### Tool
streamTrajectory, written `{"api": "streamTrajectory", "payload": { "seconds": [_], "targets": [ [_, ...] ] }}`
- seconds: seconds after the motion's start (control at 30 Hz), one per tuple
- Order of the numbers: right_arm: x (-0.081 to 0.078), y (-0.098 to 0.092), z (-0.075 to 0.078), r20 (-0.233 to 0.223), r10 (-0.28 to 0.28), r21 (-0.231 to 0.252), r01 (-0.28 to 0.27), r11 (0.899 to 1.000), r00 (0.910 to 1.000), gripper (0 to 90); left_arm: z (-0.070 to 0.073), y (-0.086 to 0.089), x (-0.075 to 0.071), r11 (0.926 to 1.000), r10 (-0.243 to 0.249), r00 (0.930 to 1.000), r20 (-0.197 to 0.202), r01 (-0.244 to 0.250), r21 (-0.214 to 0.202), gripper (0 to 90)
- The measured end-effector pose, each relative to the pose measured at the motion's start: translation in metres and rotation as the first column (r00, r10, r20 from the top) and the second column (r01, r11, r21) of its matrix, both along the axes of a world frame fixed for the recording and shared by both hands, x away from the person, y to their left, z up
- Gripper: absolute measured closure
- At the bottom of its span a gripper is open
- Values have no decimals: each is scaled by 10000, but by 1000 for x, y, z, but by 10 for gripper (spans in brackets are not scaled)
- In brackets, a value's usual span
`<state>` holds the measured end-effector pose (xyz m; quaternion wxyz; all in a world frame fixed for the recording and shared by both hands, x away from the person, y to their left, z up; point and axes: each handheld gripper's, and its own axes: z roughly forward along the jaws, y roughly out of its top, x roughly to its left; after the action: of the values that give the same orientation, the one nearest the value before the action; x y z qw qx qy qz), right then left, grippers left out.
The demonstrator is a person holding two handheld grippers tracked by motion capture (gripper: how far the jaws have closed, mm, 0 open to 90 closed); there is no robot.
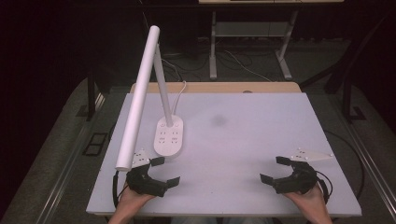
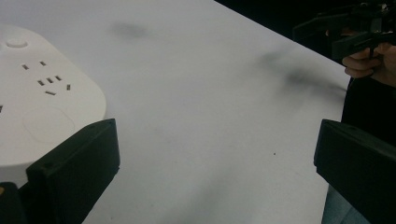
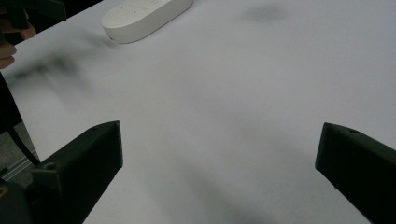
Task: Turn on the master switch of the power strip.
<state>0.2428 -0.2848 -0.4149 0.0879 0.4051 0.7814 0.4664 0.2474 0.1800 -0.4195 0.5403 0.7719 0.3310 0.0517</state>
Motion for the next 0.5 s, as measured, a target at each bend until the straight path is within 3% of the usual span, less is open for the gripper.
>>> {"api": "streamTrajectory", "payload": {
  "seconds": [0.5],
  "targets": [
    [-1,1,-1,-166,93,-65,-94,9999,9998,2,0,-2,-1,9999,-124,9999,-24,124,29,0]
  ]
}}
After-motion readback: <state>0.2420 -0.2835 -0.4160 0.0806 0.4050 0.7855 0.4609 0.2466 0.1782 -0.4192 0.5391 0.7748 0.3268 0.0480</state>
